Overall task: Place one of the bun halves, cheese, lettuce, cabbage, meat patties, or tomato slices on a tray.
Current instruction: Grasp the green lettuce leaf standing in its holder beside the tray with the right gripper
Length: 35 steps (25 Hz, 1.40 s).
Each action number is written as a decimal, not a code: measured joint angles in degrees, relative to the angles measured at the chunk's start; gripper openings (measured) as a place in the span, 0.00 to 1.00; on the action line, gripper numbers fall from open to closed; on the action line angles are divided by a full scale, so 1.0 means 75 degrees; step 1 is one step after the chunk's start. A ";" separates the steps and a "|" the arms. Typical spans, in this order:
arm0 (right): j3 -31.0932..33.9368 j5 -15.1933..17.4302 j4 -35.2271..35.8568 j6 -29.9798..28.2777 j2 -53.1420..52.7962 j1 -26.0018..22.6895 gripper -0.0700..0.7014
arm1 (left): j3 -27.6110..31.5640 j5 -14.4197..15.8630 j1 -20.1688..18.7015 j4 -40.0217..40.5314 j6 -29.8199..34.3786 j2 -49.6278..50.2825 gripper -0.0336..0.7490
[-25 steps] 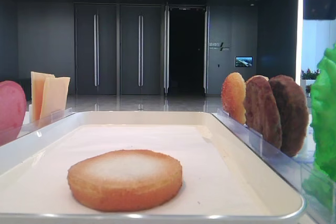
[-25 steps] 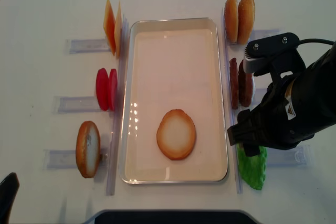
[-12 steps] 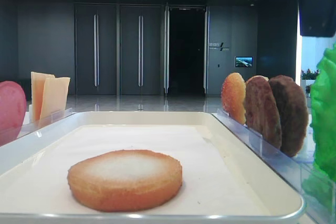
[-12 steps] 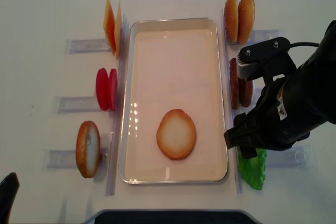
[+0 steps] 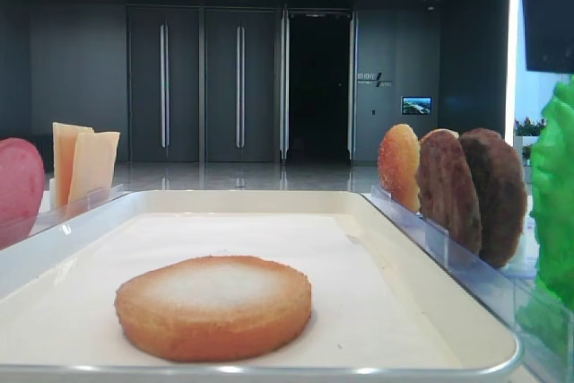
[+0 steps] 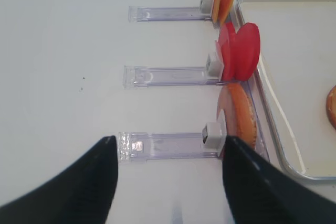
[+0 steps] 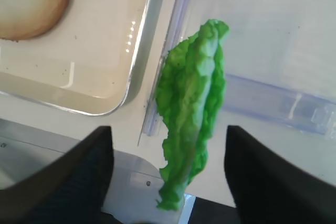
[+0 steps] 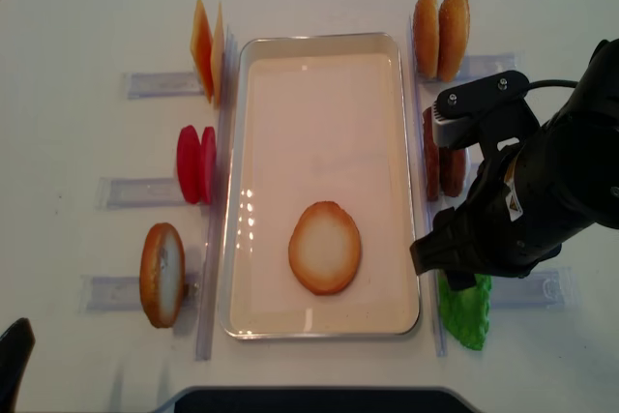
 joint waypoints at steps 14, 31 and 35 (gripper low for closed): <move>0.0000 -0.0006 -0.0215 0.0000 0.0000 0.0000 0.43 | 0.0000 0.0000 0.0000 0.0000 0.0000 0.0000 0.65; 0.0000 0.0046 -0.0338 -0.0162 0.0000 -0.0007 0.14 | 0.0000 0.0000 0.0000 0.0000 0.0000 0.0000 0.65; -0.0047 0.0121 -0.0067 -0.0429 -0.0007 -0.0007 0.14 | 0.0000 0.0000 0.0000 0.0000 0.0000 0.0000 0.65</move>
